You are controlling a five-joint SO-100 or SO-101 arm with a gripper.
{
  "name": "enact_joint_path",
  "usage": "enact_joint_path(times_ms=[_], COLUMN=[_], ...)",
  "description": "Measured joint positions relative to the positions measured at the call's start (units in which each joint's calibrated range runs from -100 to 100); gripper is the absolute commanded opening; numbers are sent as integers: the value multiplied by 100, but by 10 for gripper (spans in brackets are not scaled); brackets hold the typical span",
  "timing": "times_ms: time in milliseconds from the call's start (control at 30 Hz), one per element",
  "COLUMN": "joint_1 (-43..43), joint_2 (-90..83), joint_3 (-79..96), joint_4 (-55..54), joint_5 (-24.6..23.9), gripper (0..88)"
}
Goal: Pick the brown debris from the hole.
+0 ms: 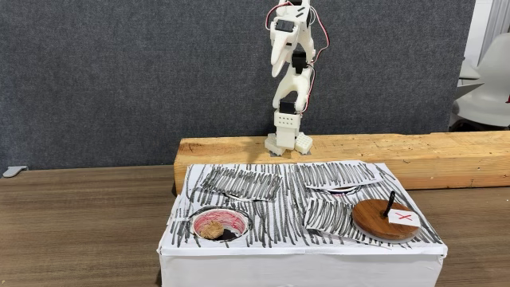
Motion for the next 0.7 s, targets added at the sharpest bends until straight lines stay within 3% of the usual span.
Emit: enact_joint_path(times_ms=[67,133,233,400,700], joint_1=[-7,-606,-1810,-2117,-2199], joint_2=[-42,-597,-2665,-3960,-4128], joint_3=[90,800,2984,7326,8153], joint_4=[-51,-666,-2050,-2613,-2681], joint_5=[5,5,41,41,41], gripper=[244,249,254,255,255])
